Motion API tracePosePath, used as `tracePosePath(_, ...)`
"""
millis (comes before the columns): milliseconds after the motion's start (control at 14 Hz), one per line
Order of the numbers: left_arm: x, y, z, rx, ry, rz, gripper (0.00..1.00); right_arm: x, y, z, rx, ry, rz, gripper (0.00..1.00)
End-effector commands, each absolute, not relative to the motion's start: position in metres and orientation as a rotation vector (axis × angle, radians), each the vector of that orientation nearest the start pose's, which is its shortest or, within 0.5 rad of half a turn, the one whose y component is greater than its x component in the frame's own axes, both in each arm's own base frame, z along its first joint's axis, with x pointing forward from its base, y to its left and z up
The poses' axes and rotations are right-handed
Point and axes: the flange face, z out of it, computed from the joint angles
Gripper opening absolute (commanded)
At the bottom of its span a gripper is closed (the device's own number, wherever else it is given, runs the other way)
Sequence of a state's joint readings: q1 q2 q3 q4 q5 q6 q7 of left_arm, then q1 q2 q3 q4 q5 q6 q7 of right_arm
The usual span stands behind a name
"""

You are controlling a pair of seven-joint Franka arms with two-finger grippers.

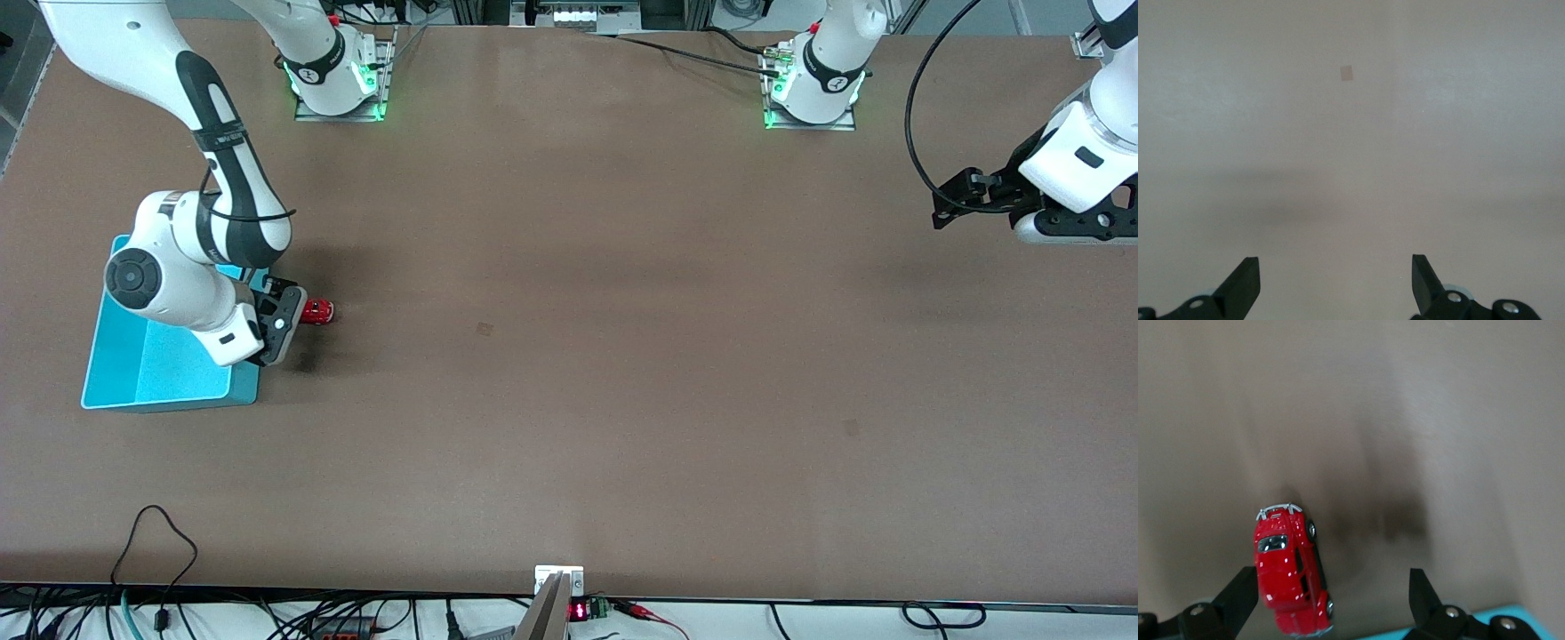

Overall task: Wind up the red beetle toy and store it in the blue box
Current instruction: 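Close the right gripper around the red car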

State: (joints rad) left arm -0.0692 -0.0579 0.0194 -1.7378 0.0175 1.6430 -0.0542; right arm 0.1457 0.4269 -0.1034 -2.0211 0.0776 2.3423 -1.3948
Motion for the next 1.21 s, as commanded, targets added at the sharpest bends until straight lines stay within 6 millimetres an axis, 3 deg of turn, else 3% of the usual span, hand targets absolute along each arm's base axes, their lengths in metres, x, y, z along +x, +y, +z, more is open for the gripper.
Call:
tracePosePath(0, 0.533, -0.026, 0.587, -3.134, -0.018, 0.06, 1.0, 0.566, 0.029, 0.213, -2.217, -2.121, 0.074, 1.0)
tracePosePath(286, 0.533, -0.028, 0.587, -3.134, -0.014, 0.062, 1.0, 0.545, 0.028, 0.204, -2.183, -2.11, 0.115, 1.0)
tracePosePath(500, 0.532, -0.028, 0.588, -3.134, -0.011, 0.06, 1.0, 0.544, 0.028, 0.2, -2.148, -2.15, 0.112, 1.0)
tracePosePath(643, 0.532, -0.028, 0.587, -3.133, -0.011, 0.072, 1.0, 0.543, 0.031, 0.196, -2.133, -2.168, 0.116, 0.78)
tracePosePath(786, 0.531, -0.028, 0.587, -3.133, -0.011, 0.074, 1.0, 0.545, 0.028, 0.194, -2.123, -2.195, 0.098, 0.63)
tracePosePath(857, 0.533, -0.027, 0.587, -3.132, -0.013, 0.067, 1.0, 0.547, 0.029, 0.196, -2.139, -2.186, 0.091, 0.3)
tracePosePath(1000, 0.533, -0.023, 0.588, -3.09, -0.005, 0.053, 1.0, 0.55, 0.029, 0.203, -2.155, -2.178, 0.073, 0.23)
tracePosePath(1143, 0.538, -0.022, 0.588, -3.081, -0.005, 0.012, 1.0, 0.564, 0.032, 0.228, -2.217, -2.154, 0.006, 0.22)
